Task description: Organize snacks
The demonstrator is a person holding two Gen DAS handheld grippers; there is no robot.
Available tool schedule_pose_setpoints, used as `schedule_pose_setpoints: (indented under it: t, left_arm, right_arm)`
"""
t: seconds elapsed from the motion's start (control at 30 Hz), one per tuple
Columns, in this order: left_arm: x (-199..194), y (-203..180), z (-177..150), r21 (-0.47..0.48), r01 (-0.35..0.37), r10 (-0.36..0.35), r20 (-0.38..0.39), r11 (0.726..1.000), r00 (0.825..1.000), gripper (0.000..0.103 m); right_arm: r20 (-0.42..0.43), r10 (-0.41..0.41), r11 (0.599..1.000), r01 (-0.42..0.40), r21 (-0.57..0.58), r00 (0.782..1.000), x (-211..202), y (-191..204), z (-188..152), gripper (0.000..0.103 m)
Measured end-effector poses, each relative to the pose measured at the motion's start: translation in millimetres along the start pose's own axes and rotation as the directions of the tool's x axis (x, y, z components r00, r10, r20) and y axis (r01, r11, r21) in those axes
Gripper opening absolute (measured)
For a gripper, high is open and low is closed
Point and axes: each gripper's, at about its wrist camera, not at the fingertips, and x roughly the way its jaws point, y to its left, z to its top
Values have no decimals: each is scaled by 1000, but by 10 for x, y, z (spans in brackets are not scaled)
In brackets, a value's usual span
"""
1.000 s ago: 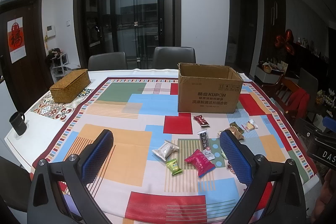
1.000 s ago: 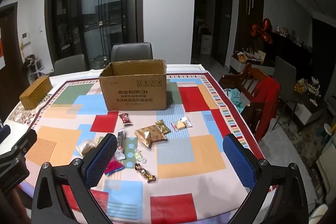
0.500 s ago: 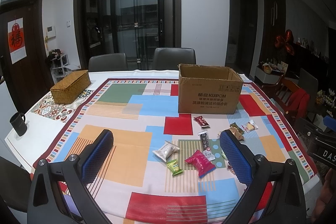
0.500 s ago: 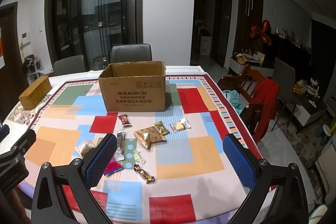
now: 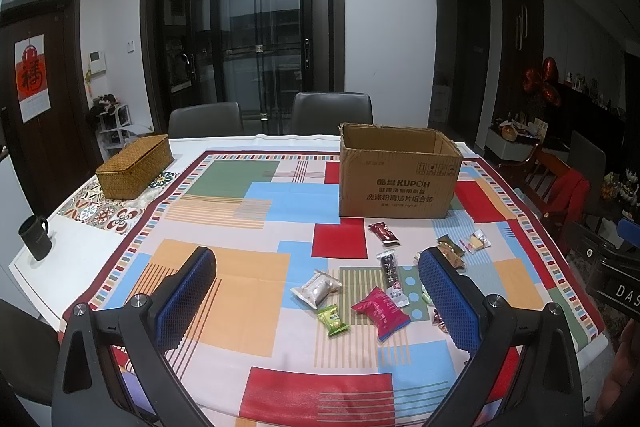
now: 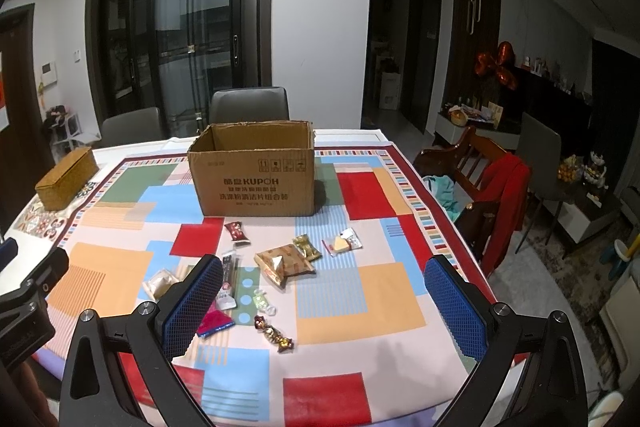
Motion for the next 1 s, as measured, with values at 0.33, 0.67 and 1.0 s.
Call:
schedule_pose_setpoints:
  t: [0.33, 0.67, 1.0]
  left_arm:
    - [0, 1, -1, 0, 0, 0, 2, 1000, 1000, 103]
    - [-9, 3, 12, 0, 0, 0, 4, 1000, 1000, 103]
    - [-26, 0, 56, -1, 1, -1, 4, 1000, 1000, 103]
  right_arm:
    - [3, -1, 1000, 1, -1, 1000, -6, 0, 7, 102]
    - [4, -1, 1000, 1, -1, 1000, -10, 4, 4, 102]
    - [6, -1, 1000, 1, -2, 1000, -12, 11, -9, 102]
